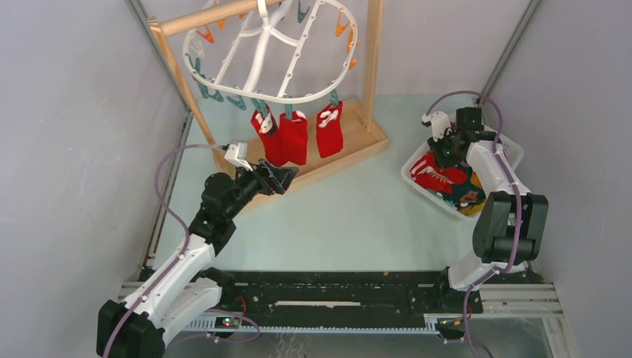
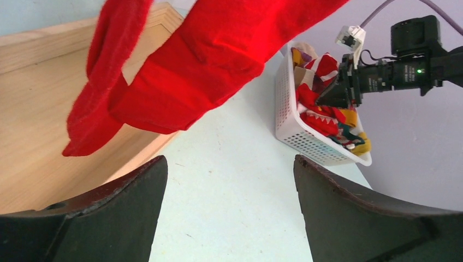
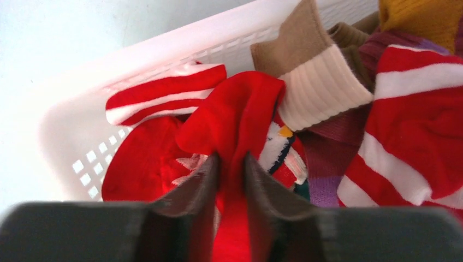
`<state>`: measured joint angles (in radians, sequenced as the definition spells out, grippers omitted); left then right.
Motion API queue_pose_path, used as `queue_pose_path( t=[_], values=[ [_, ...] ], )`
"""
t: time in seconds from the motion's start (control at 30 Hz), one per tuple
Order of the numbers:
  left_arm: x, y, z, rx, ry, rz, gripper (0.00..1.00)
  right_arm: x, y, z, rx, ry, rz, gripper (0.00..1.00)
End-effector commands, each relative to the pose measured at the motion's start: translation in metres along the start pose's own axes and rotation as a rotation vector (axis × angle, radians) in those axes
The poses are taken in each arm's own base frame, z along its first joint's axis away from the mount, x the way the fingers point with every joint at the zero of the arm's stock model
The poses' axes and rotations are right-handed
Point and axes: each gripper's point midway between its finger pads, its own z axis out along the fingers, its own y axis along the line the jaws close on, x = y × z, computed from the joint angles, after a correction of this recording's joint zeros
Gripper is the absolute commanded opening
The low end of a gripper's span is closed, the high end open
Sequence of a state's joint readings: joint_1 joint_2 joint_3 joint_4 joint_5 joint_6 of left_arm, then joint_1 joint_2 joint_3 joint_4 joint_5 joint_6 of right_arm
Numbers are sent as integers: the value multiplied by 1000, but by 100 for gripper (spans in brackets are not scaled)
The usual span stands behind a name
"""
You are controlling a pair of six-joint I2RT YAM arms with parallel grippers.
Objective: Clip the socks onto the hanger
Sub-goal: Pick up the sock from the bin.
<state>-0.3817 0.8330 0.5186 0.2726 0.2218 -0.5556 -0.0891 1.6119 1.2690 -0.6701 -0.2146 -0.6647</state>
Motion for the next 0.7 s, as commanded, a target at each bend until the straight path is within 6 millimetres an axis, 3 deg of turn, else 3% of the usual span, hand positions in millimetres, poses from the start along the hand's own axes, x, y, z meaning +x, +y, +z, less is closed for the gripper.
queue_pose_path(
  t=[0.0, 0.1, 0.23, 0.37, 0.53, 0.67],
  values=[
    [-28, -35, -8, 94, -65, -15, 89, -16, -9, -7, 46, -61, 7, 19],
    [-31, -51, -16, 140, -74, 6, 88, -29, 0, -46, 23, -158, 15, 1],
    [-33, -74, -27, 212, -94, 54, 88, -49, 10, -109, -13, -326, 47, 0],
    [-34, -110, -37, 345, -129, 135, 89, -62, 37, -163, -74, -454, 53, 0],
    [-31, -149, -47, 472, -194, 273, 90, -74, 89, -202, -273, -588, 51, 0],
    [-27, -165, -48, 512, -226, 323, 91, -76, 136, -225, -496, -663, -9, 0]
  ],
)
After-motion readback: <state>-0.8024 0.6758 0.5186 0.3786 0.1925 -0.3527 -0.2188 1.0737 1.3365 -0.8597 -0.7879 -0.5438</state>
